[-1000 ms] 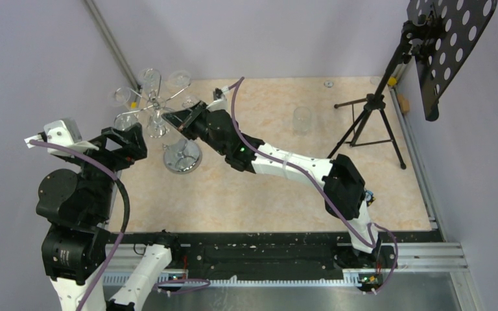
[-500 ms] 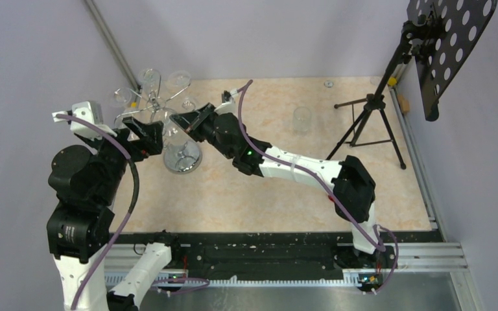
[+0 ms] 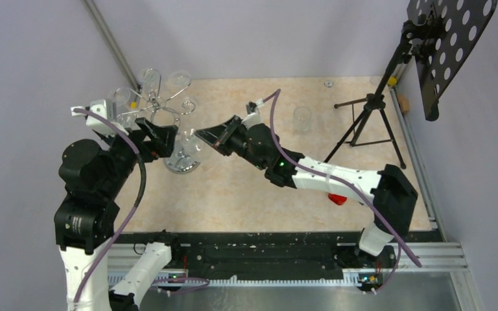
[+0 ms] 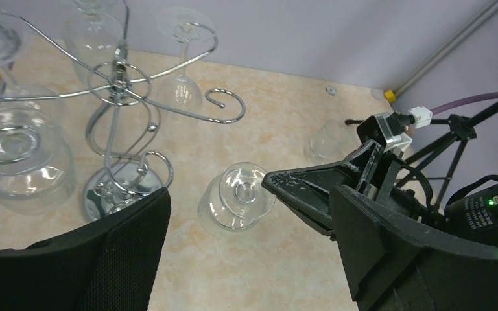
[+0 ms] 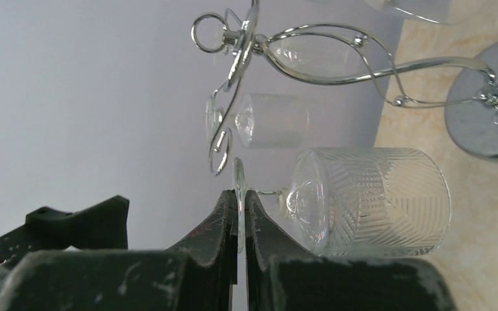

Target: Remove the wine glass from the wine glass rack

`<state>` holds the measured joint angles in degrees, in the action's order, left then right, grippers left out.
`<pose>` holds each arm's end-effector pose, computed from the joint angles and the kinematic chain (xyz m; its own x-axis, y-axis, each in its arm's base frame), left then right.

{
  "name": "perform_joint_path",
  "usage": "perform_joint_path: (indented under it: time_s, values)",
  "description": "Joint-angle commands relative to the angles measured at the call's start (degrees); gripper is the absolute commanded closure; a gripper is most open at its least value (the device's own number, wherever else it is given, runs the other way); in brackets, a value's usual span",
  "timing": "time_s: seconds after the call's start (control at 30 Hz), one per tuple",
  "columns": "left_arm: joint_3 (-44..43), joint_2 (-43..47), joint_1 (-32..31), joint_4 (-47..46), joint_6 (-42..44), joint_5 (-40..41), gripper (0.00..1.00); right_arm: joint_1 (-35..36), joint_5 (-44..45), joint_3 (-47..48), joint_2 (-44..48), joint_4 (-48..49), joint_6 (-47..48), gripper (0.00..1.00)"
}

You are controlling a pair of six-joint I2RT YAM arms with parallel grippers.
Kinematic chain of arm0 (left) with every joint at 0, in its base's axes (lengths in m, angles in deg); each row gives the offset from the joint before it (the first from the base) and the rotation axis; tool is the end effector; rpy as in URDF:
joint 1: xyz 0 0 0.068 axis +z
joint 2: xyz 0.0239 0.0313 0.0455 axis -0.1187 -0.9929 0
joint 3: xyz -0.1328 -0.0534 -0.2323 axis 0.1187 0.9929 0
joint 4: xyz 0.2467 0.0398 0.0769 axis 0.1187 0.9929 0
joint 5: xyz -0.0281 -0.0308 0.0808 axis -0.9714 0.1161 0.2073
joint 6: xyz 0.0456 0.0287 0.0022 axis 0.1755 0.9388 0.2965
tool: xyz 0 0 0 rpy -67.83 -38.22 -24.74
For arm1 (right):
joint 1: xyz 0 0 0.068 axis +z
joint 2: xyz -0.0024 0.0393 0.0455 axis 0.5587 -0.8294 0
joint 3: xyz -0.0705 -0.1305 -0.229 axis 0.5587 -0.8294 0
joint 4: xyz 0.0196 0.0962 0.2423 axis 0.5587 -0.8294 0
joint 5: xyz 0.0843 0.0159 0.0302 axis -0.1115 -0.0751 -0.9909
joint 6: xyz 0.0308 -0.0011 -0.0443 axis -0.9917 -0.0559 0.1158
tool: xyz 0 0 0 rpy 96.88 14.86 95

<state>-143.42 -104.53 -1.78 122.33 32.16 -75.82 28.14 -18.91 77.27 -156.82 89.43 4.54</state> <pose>0.0732 -0.0133 0.4936 -0.1610 -0.3333 -0.9290 0.1621 0.9195 -0.3581 0.1984 0.3594 0.3549 -0.7387 0.6215 -0.2608 -0.2240 0.1386 0.9647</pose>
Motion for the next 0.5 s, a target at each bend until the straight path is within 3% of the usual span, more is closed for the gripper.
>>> perform_joint_path:
  time_s: [0.0,0.27,0.47]
  values:
    - [2.85,-1.48,0.34,-4.62,-2.85,-8.92,0.05,-2.24,-3.67,-6.3,11.22,8.98,-1.48,1.0]
    - [12.42,-3.89,0.3,-17.79,-13.72,-29.35,0.07,-6.05,-3.11,-18.44,23.84,11.33,-1.82,1.0]
    - [18.13,-6.56,0.17,-30.86,-24.92,-39.77,0.19,-7.19,-4.37,-20.99,27.74,14.37,-1.9,1.0]
